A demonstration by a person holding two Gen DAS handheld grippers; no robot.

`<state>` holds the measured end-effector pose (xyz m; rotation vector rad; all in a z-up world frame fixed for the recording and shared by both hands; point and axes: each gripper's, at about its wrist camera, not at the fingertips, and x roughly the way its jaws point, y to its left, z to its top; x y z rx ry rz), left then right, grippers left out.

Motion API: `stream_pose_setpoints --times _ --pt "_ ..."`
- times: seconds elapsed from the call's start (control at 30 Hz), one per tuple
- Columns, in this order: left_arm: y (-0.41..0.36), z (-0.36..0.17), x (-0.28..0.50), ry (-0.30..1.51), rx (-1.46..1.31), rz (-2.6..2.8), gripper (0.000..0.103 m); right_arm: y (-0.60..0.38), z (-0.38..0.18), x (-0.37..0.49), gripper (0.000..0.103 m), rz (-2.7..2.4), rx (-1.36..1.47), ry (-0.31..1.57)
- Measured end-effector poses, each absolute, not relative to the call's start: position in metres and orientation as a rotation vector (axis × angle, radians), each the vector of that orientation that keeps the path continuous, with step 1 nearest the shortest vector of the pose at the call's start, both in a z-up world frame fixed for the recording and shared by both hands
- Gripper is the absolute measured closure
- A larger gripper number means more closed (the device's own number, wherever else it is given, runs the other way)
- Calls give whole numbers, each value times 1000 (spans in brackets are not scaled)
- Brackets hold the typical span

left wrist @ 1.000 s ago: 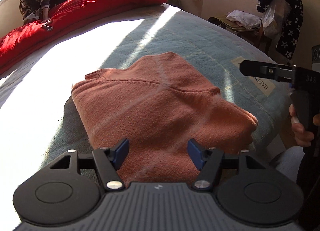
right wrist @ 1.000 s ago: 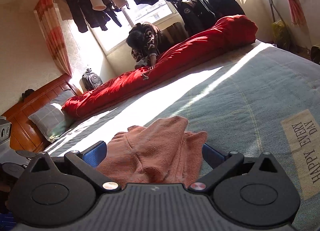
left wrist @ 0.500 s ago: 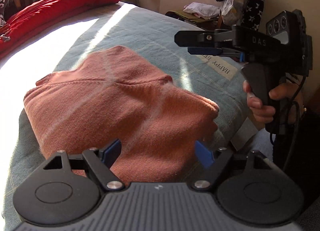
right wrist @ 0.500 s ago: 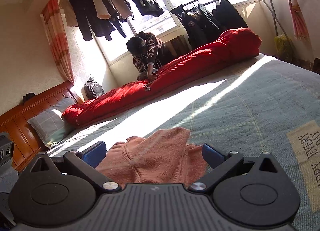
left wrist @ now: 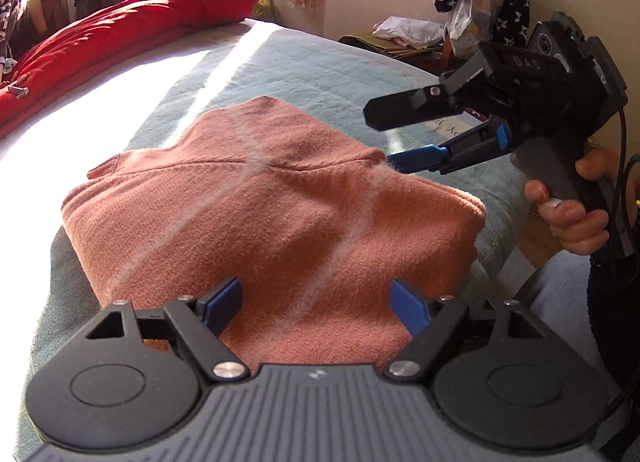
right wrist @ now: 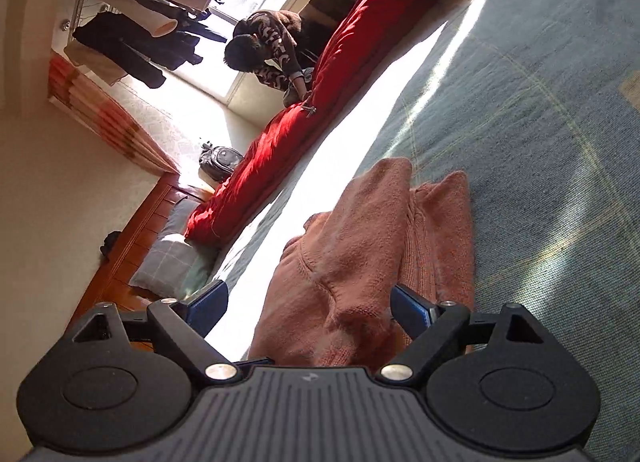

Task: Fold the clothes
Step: 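Roll the right tool and grasp the other side edge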

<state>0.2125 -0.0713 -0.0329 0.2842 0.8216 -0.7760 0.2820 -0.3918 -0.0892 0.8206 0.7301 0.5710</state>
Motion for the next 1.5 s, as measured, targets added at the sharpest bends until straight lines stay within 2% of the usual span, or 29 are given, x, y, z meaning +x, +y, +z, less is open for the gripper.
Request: stream_pose_setpoints --times 0.2,0.27,0.33,0.37,0.4,0.7,0.93,1.1,1.17,1.2,1.27,1.33,1.37,1.4,1.43,1.5 --pt "-61 -36 211 790 247 -820 19 -372 -91 279 35 513 723 834" --pt "-57 -36 212 792 226 -829 19 -369 -92 287 36 505 719 835" --pt "-53 -35 213 799 203 -831 19 -367 -97 300 45 489 709 848" --pt "-52 -34 213 798 202 -826 19 -365 -100 306 65 477 704 859" --pt "-51 -33 212 797 202 -821 19 -363 -103 309 76 467 705 871" --pt "-47 -25 215 783 205 -811 19 -368 -60 275 79 447 619 771" --pt "-58 -38 216 807 293 -849 13 -378 -110 269 80 379 712 842" --pt "-61 -37 206 788 363 -842 12 -387 -86 240 72 379 708 803" --pt "-63 -40 204 784 369 -838 12 -388 -76 227 72 397 692 795" --pt "-63 -40 203 783 370 -838 11 -386 -78 225 69 399 681 810" --pt "-64 -40 201 785 371 -834 11 -382 -83 221 52 404 659 840" --pt "-64 -38 199 794 369 -830 11 -378 -88 217 49 409 636 871" --pt "-64 -37 198 799 367 -830 11 -376 -90 215 54 411 625 886" --pt "-63 -36 197 801 369 -829 11 -374 -93 213 75 414 614 901" --pt "-60 -34 194 799 371 -831 11 -373 -94 210 83 411 590 914" --pt "-56 -33 192 801 367 -840 11 -373 -98 204 90 400 556 929"
